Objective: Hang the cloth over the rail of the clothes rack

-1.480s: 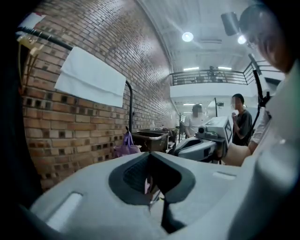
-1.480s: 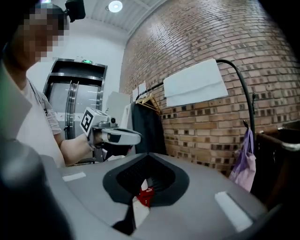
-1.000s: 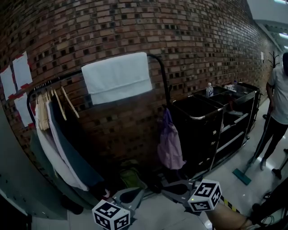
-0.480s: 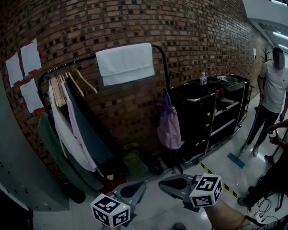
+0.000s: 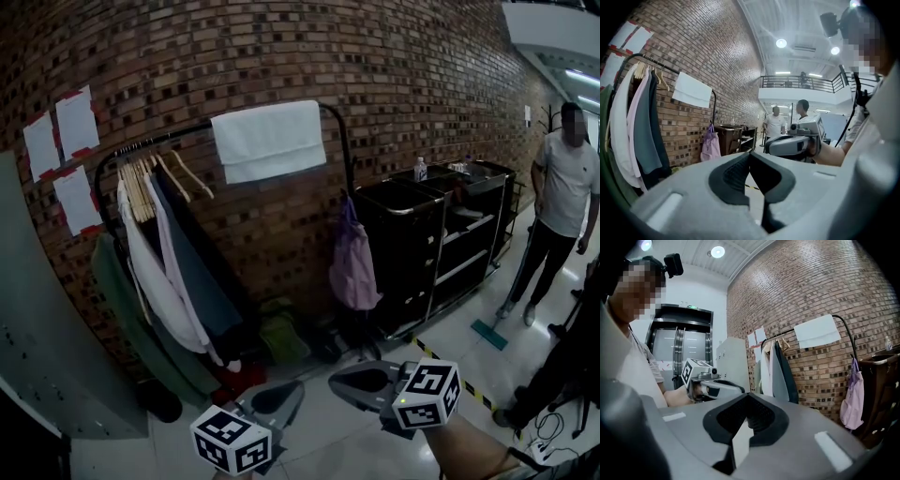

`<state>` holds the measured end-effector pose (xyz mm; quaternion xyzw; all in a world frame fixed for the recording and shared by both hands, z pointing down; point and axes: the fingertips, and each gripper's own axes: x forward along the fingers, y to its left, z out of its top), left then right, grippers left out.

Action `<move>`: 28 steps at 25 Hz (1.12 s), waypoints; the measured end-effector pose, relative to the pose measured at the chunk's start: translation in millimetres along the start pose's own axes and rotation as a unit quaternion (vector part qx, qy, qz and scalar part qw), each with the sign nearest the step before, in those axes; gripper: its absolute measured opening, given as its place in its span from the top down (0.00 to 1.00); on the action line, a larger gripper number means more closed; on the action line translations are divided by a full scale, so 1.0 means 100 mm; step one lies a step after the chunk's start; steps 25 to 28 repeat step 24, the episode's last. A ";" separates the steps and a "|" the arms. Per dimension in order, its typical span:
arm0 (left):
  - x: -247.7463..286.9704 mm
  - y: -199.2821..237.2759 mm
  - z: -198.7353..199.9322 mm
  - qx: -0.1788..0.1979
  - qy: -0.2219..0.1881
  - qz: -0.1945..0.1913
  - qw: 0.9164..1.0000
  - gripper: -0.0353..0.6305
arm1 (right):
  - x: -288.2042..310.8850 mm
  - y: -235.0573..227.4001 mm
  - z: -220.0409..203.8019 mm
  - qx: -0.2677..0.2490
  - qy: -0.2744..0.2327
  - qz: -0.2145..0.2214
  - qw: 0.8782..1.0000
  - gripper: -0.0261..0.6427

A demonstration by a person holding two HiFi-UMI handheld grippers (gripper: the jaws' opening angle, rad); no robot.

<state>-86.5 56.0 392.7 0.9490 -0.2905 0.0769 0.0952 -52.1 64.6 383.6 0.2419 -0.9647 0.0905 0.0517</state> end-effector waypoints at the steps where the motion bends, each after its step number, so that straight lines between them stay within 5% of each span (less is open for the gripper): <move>1: 0.00 -0.02 -0.01 0.001 0.001 -0.001 1.000 0.94 | -0.01 0.01 0.00 -0.001 -0.001 -0.001 1.000 0.96; 28: -0.04 -0.16 -0.02 0.007 0.004 0.000 1.000 0.94 | -0.10 0.09 -0.02 -0.008 0.002 0.005 1.000 0.96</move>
